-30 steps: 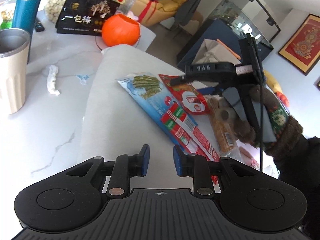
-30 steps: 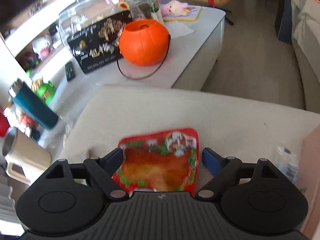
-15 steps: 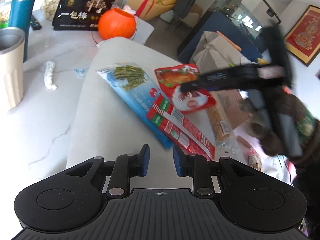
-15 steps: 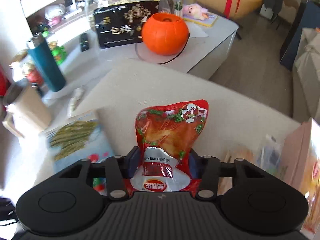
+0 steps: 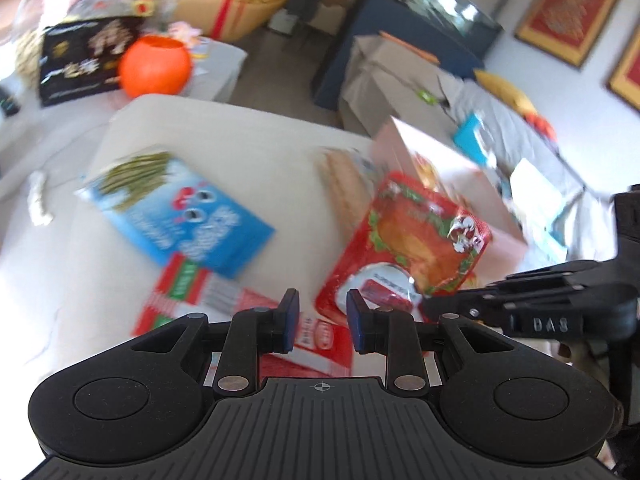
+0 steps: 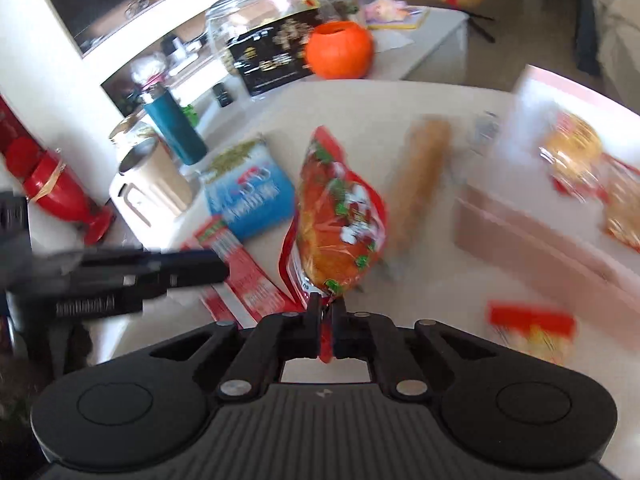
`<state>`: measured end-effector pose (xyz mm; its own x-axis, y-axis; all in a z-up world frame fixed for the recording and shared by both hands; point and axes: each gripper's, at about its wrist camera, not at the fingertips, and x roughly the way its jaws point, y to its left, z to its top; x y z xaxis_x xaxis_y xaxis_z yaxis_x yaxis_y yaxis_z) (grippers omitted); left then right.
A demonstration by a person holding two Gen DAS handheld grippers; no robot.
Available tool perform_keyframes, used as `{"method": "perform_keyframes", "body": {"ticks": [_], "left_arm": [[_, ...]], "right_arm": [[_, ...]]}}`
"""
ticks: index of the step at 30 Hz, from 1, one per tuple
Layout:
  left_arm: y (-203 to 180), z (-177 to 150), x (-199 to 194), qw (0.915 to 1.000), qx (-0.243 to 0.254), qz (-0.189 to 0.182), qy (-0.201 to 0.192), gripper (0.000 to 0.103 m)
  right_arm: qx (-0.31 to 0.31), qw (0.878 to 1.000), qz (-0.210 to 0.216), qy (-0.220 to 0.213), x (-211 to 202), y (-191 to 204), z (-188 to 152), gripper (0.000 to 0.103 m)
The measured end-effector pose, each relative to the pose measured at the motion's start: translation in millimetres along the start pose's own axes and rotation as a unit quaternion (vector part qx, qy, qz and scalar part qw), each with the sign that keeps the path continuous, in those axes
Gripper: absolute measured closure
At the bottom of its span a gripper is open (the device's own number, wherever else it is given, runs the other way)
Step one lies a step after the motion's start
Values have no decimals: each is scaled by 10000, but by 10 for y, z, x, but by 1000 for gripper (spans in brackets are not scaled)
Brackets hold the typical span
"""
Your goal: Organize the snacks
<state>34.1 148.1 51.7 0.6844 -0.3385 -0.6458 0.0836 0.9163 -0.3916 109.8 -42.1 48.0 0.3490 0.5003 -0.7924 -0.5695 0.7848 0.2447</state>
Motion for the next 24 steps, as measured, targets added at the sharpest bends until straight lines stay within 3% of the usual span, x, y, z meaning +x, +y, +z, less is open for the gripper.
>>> {"method": "perform_keyframes", "body": {"ticks": [2,6,7,11,15,20,24], "left_arm": [[-159,7,106,9994,343,46,31,74],[-514,-24,235,9932,1153,46,158,74],[-619,-41,256,9905,1361,-15,190,74],[-1018,-109,410,9741,2236,158,301,74],[-1268,-179,625,9575,2791,464,559,73],[-1458,-245,742,9474,3081,506,701,61],[-1477,-276,778,9455,3130,336,837,38]], "right_arm": [[-91,9992,-350,-188,-92,-26,-191,90],[145,9968,-587,-517,-245,-215,-488,58],[235,9955,-649,-651,-292,-267,-554,55],[404,9824,-1405,-1165,-404,-515,-781,51],[707,9688,-1957,-1343,-420,-799,-981,48],[981,9581,-2190,-1563,-439,-1054,-1168,43],[1057,9566,-2083,-1741,-415,-1114,-1260,39]]}}
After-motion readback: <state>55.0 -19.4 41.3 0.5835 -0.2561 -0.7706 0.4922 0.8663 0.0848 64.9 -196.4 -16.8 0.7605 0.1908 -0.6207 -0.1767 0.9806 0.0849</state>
